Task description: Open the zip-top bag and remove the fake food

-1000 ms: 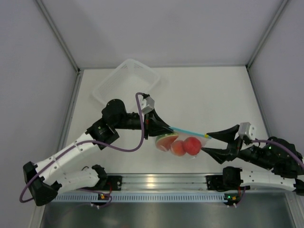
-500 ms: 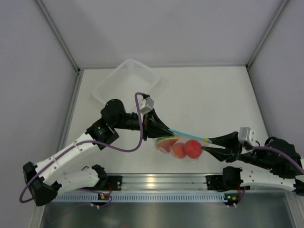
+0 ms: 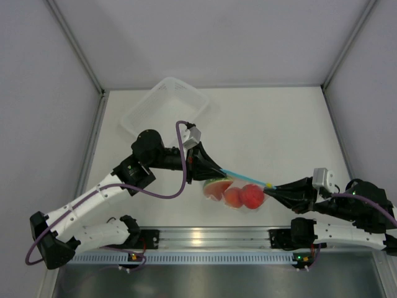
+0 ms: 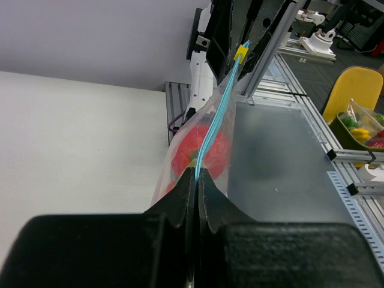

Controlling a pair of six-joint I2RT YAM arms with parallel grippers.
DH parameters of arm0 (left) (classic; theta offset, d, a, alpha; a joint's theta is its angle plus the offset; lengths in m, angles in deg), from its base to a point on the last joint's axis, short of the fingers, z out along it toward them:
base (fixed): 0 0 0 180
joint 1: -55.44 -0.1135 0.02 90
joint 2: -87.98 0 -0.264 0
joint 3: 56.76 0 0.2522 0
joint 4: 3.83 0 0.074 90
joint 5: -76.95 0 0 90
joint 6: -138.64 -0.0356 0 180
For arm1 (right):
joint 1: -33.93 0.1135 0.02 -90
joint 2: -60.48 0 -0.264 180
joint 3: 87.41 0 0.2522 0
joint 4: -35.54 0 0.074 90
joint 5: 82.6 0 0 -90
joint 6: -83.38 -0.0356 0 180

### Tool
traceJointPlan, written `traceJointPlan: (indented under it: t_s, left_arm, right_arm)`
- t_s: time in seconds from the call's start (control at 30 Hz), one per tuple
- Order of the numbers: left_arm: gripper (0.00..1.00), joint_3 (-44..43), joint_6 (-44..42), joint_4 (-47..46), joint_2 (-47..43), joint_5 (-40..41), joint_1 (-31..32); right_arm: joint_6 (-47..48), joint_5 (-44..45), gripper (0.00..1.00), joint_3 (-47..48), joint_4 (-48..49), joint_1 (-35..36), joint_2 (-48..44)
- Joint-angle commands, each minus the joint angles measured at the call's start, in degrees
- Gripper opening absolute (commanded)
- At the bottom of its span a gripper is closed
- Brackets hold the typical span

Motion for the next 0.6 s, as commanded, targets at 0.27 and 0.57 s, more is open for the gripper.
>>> traceJointPlan:
  t_s: [0.27,0.57]
  left_arm:
    - [0.19,0.7,-1.2,-4.6,-2.4,5.4,0.1]
    - [0.77,0.1,-2.1,-4.5,-1.7,2.5,0.1]
  right_arm:
    - [-3.1,6.0,0.00,3.8,-1.1,-0.3,4.6]
    - [-5.5,10.5,0.00,7.6,-5.8,-0.4,11.1]
